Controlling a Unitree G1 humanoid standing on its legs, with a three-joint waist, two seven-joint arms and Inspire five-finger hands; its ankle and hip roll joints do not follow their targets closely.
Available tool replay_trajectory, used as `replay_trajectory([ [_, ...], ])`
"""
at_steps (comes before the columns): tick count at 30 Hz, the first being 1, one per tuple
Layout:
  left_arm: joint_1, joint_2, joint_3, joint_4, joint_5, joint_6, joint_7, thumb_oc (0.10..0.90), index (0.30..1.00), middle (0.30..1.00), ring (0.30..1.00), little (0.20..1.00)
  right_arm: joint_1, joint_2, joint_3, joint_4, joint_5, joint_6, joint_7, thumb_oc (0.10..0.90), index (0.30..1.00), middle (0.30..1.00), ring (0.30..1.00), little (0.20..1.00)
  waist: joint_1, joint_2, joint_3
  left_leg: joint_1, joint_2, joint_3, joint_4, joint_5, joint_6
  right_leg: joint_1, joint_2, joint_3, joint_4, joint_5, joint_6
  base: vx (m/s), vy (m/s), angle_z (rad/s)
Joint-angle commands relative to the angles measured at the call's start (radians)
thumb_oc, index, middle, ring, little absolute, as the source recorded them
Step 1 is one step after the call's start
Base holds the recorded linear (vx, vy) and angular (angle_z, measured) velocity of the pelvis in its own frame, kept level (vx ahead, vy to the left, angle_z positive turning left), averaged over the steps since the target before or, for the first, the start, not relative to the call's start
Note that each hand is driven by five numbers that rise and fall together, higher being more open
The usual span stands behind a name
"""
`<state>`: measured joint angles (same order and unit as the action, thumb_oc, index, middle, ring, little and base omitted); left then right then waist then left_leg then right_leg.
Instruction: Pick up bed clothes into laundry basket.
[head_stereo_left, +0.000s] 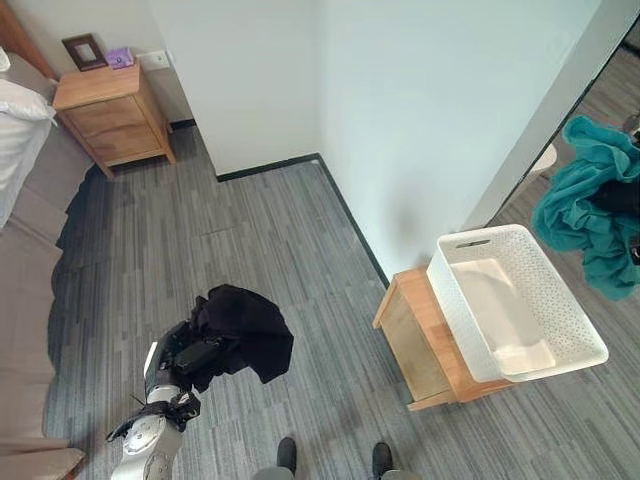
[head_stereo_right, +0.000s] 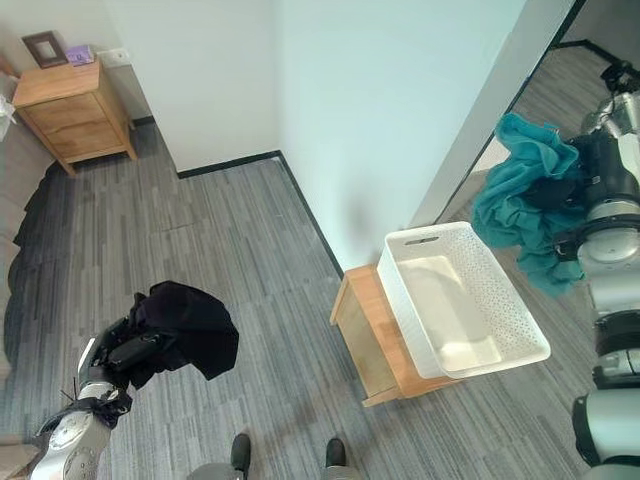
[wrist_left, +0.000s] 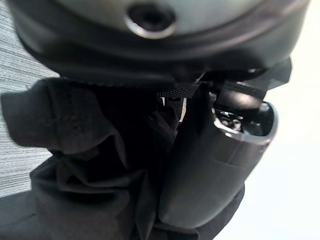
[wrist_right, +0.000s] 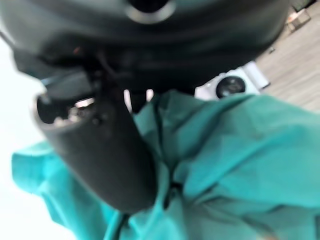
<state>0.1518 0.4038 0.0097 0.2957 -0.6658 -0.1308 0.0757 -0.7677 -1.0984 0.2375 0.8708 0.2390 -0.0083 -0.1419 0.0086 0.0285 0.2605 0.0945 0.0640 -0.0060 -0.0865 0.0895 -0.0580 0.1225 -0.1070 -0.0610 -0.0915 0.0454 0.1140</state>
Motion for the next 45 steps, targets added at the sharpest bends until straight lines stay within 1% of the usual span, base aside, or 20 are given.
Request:
replay_trajectory([
  [1, -0.064, 0.101, 0.056, -0.157, -0.005, -0.105, 0.009, 0.400, 0.300, 0.300, 0.300, 0.300, -0.240, -0.028, 0.068, 0.043, -0.002, -0.048, -0.096, 0.400, 0.300, 0.300, 0.300, 0.300, 0.022, -0.044, -0.047, -0.011, 0.038, -0.008, 0.013, 0.000, -0.070, -0.046, 0.008, -0.020, 0.045, -0.057, -0.015, -0.02, -0.015, 0.04],
  [6, -0.065, 0.090, 0.041, -0.173, 0.001, -0.105, 0.007, 0.400, 0.300, 0.300, 0.300, 0.300, -0.202, 0.004, 0.054, 0.079, -0.017, -0.037, -0.094, 0.400, 0.300, 0.300, 0.300, 0.300, 0.018, -0.020, -0.019, -0.033, 0.035, -0.015, 0.017, 0.004, -0.073, -0.068, 0.006, -0.029, 0.061, -0.064, -0.021, -0.01, -0.013, 0.07],
  [7, -0.065, 0.090, 0.040, -0.173, 0.001, -0.105, 0.007, 0.400, 0.300, 0.300, 0.300, 0.300, -0.201, 0.004, 0.054, 0.078, -0.017, -0.037, -0.094, 0.400, 0.300, 0.300, 0.300, 0.300, 0.018, -0.020, -0.019, -0.033, 0.035, -0.016, 0.018, 0.004, -0.073, -0.068, 0.005, -0.029, 0.061, -0.064, -0.021, 0.00, 0.000, 0.00],
  [8, -0.070, 0.086, 0.032, -0.179, 0.008, -0.110, 0.010, 0.400, 0.300, 0.300, 0.300, 0.300, -0.181, 0.026, 0.036, 0.097, -0.016, -0.042, -0.105, 0.400, 0.300, 0.300, 0.300, 0.300, 0.019, -0.009, -0.009, -0.042, 0.030, -0.019, 0.022, 0.006, -0.072, -0.073, 0.001, -0.029, 0.063, -0.065, -0.020, 0.00, 0.000, 0.00],
  [11, -0.087, 0.078, 0.031, -0.194, -0.014, -0.123, 0.022, 0.400, 0.300, 0.300, 0.300, 0.300, -0.148, 0.045, 0.012, 0.100, -0.017, -0.050, -0.129, 0.400, 0.300, 0.300, 0.300, 0.300, 0.023, 0.006, 0.002, -0.052, 0.024, -0.024, 0.021, 0.008, -0.072, -0.083, -0.005, -0.037, 0.068, -0.068, -0.018, 0.00, 0.000, 0.00],
  [18, -0.112, 0.057, -0.017, -0.200, 0.000, -0.119, 0.034, 0.400, 0.300, 0.300, 0.300, 0.300, -0.114, 0.105, -0.027, 0.186, 0.047, -0.050, -0.138, 0.400, 0.300, 0.300, 0.300, 0.300, 0.026, 0.029, 0.025, -0.070, 0.017, -0.026, 0.017, 0.013, -0.072, -0.107, -0.009, -0.035, 0.077, -0.072, -0.024, 0.01, 0.008, 0.05],
  [22, -0.119, 0.059, -0.020, -0.202, -0.002, -0.120, 0.034, 0.400, 0.300, 0.300, 0.300, 0.300, -0.100, 0.129, -0.024, 0.228, 0.039, -0.045, -0.132, 0.400, 0.300, 0.300, 0.300, 0.300, 0.027, 0.044, 0.035, -0.082, 0.013, -0.027, 0.017, 0.015, -0.072, -0.119, -0.013, -0.032, 0.077, -0.070, -0.024, 0.00, 0.003, 0.05],
  [23, -0.116, 0.059, -0.015, -0.202, -0.006, -0.122, 0.030, 0.400, 0.300, 0.300, 0.300, 0.300, -0.091, 0.131, -0.019, 0.248, 0.025, -0.039, -0.120, 0.582, 0.573, 0.573, 0.573, 0.573, 0.029, 0.056, 0.039, -0.086, 0.009, -0.027, 0.016, 0.017, -0.073, -0.125, -0.017, -0.030, 0.076, -0.071, -0.024, 0.00, 0.000, 0.00],
  [24, -0.116, 0.059, -0.015, -0.202, -0.006, -0.122, 0.030, 0.400, 0.300, 0.300, 0.300, 0.300, -0.091, 0.131, -0.019, 0.248, 0.025, -0.039, -0.120, 0.800, 0.900, 0.900, 0.900, 0.900, 0.029, 0.056, 0.039, -0.086, 0.009, -0.027, 0.015, 0.017, -0.073, -0.125, -0.017, -0.030, 0.076, -0.071, -0.024, 0.00, 0.000, 0.00],
  [26, -0.110, 0.059, 0.005, -0.192, -0.016, -0.130, 0.026, 0.400, 0.300, 0.300, 0.300, 0.300, -0.085, 0.099, -0.011, 0.253, 0.031, -0.038, -0.084, 0.800, 0.900, 0.900, 0.900, 0.900, 0.025, 0.068, 0.042, -0.089, 0.005, -0.025, 0.013, 0.019, -0.076, -0.129, -0.023, -0.030, 0.072, -0.071, -0.022, 0.00, 0.000, 0.00],
  [28, -0.107, 0.057, 0.006, -0.186, -0.018, -0.132, 0.025, 0.400, 0.300, 0.300, 0.300, 0.300, -0.084, 0.087, -0.014, 0.244, 0.038, -0.041, -0.084, 0.800, 0.900, 0.900, 0.900, 0.900, 0.023, 0.069, 0.039, -0.088, 0.004, -0.024, 0.012, 0.019, -0.076, -0.126, -0.024, -0.030, 0.069, -0.071, -0.022, 0.02, -0.003, -0.01],
  [32, -0.110, 0.059, 0.011, -0.174, -0.019, -0.136, 0.026, 0.400, 0.300, 0.300, 0.300, 0.300, -0.086, 0.020, -0.038, 0.156, 0.067, -0.065, -0.095, 0.800, 0.900, 0.900, 0.900, 0.900, 0.006, 0.068, 0.028, -0.075, 0.004, -0.025, 0.012, 0.015, -0.078, -0.109, -0.024, -0.029, 0.062, -0.077, -0.024, 0.06, -0.008, 0.01],
  [33, -0.116, 0.059, 0.009, -0.171, -0.018, -0.137, 0.025, 0.400, 0.300, 0.300, 0.300, 0.300, -0.080, -0.018, -0.051, 0.082, 0.071, -0.078, -0.105, 0.800, 0.900, 0.900, 0.900, 0.900, -0.005, 0.061, 0.020, -0.066, 0.006, -0.024, 0.011, 0.010, -0.078, -0.098, -0.022, -0.029, 0.059, -0.081, -0.024, 0.05, -0.015, 0.04],
  [34, -0.117, 0.059, 0.008, -0.171, -0.018, -0.137, 0.025, 0.400, 0.300, 0.300, 0.300, 0.300, -0.075, -0.019, -0.056, 0.079, 0.071, -0.077, -0.106, 0.800, 0.900, 0.900, 0.900, 0.900, -0.004, 0.061, 0.022, -0.065, 0.006, -0.025, 0.011, 0.010, -0.078, -0.096, -0.022, -0.030, 0.058, -0.081, -0.024, 0.07, -0.016, 0.03],
  [35, -0.123, 0.062, 0.010, -0.169, -0.016, -0.138, 0.025, 0.400, 0.300, 0.300, 0.300, 0.300, -0.076, -0.058, -0.069, 0.031, 0.075, -0.091, -0.114, 0.800, 0.900, 0.900, 0.900, 0.900, -0.014, 0.050, 0.013, -0.055, 0.007, -0.021, 0.010, 0.004, -0.077, -0.084, -0.021, -0.029, 0.054, -0.083, -0.024, 0.03, -0.004, 0.02],
  [36, -0.124, 0.062, 0.009, -0.169, -0.016, -0.138, 0.025, 0.400, 0.300, 0.300, 0.300, 0.300, -0.073, -0.059, -0.072, 0.030, 0.074, -0.090, -0.114, 0.800, 0.900, 0.900, 0.900, 0.900, -0.013, 0.050, 0.015, -0.053, 0.007, -0.022, 0.010, 0.003, -0.077, -0.082, -0.021, -0.029, 0.053, -0.083, -0.024, 0.06, -0.010, 0.06],
  [37, -0.133, 0.069, 0.014, -0.165, -0.006, -0.137, 0.026, 0.400, 0.300, 0.300, 0.300, 0.300, -0.062, -0.100, -0.082, -0.026, 0.070, -0.104, -0.113, 0.800, 0.900, 0.900, 0.900, 0.900, -0.024, 0.037, 0.006, -0.042, 0.007, -0.016, 0.008, -0.003, -0.076, -0.072, -0.019, -0.026, 0.048, -0.083, -0.023, 0.03, -0.005, 0.07],
  [38, -0.133, 0.069, 0.013, -0.164, -0.006, -0.137, 0.026, 0.400, 0.300, 0.300, 0.300, 0.300, -0.059, -0.100, -0.085, -0.027, 0.070, -0.103, -0.113, 0.800, 0.900, 0.900, 0.900, 0.900, -0.023, 0.037, 0.007, -0.041, 0.007, -0.016, 0.008, -0.004, -0.076, -0.071, -0.019, -0.026, 0.048, -0.083, -0.023, 0.04, 0.000, 0.08],
  [40, -0.139, 0.088, 0.037, -0.155, 0.008, -0.138, 0.024, 0.400, 0.300, 0.300, 0.300, 0.300, -0.029, -0.166, -0.111, -0.112, 0.049, -0.115, -0.112, 0.800, 0.900, 0.900, 0.900, 0.900, -0.039, 0.020, -0.006, -0.024, 0.009, -0.006, 0.005, -0.017, -0.072, -0.062, -0.019, -0.020, 0.042, -0.078, -0.018, 0.01, 0.014, -0.03],
  [45, -0.164, 0.133, 0.077, -0.147, 0.017, -0.147, 0.027, 0.400, 0.300, 0.300, 0.300, 0.300, 0.050, -0.213, -0.205, -0.246, 0.069, -0.143, -0.111, 0.800, 0.900, 0.900, 0.900, 0.900, -0.061, -0.003, -0.030, -0.005, 0.006, 0.023, 0.001, -0.030, -0.056, -0.065, -0.024, 0.003, 0.043, -0.058, -0.005, -0.01, 0.044, -0.13],
])
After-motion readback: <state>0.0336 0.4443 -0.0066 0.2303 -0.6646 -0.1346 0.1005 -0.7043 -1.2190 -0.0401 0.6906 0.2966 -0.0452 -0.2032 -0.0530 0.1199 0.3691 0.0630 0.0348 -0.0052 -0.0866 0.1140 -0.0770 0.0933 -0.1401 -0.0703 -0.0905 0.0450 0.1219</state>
